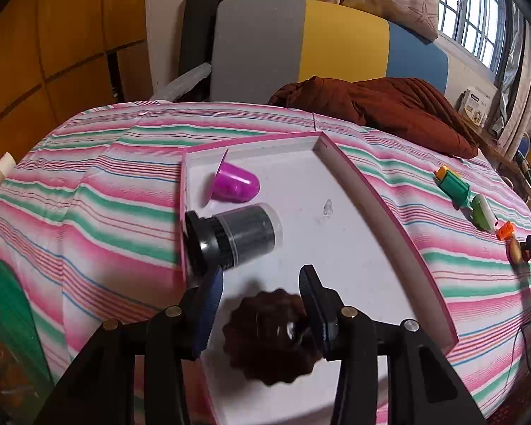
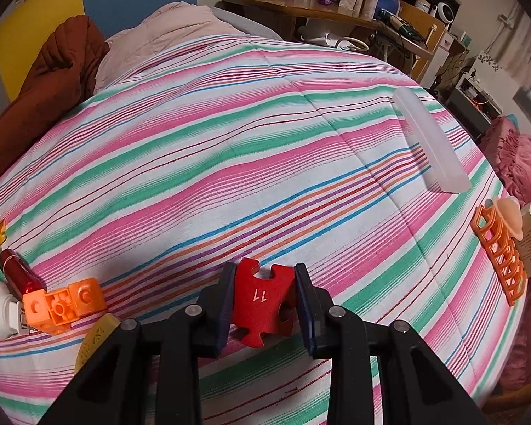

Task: Organize rigid objects
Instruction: 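Lower the brown mold into the tray and open the left gripper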

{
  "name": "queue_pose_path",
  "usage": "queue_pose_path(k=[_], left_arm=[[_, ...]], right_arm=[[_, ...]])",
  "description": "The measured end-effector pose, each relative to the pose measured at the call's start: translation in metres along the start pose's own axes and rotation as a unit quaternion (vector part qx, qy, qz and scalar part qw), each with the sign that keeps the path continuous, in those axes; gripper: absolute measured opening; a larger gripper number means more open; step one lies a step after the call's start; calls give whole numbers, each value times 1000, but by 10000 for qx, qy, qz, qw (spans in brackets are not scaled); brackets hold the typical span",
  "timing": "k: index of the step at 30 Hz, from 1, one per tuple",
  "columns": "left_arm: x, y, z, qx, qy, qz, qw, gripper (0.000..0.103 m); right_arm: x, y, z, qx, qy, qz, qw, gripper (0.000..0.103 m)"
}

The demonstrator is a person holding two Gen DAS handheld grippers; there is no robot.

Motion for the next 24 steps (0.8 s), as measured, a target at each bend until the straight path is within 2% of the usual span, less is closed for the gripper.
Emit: queue_pose_path(k=[8,12,15,20,24], left_arm=[[-24,7,-13,-169,-97,20,9998,45],[-40,12,-11,-300,-218,177,9992,45],[-47,11,-8,-400,-180,116,9990,45],[-56,9,-6,-282,-374,323,9984,45],[-58,11,-7,-329,-302,284,9986,45]], right_arm=[[-1,-2,1,117,-15,73,9999,32],[-2,-1,2,170,-32,181,9997,32],[-4,-2,3,215,-83,177,9996,32],[-8,-5,6,337,-197,241,9989,32],[-11,-4,7,352,-261,296,9986,32]])
Point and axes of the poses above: each gripper's, at about its wrist camera, not at the fingertips, and x roughly the way its jaws point, y to its left, z to its top, the point moved 7 cm from there along x, roughly the way its jaws point, and after that the axes turned 12 degrees about z, right-handed, at the moved point
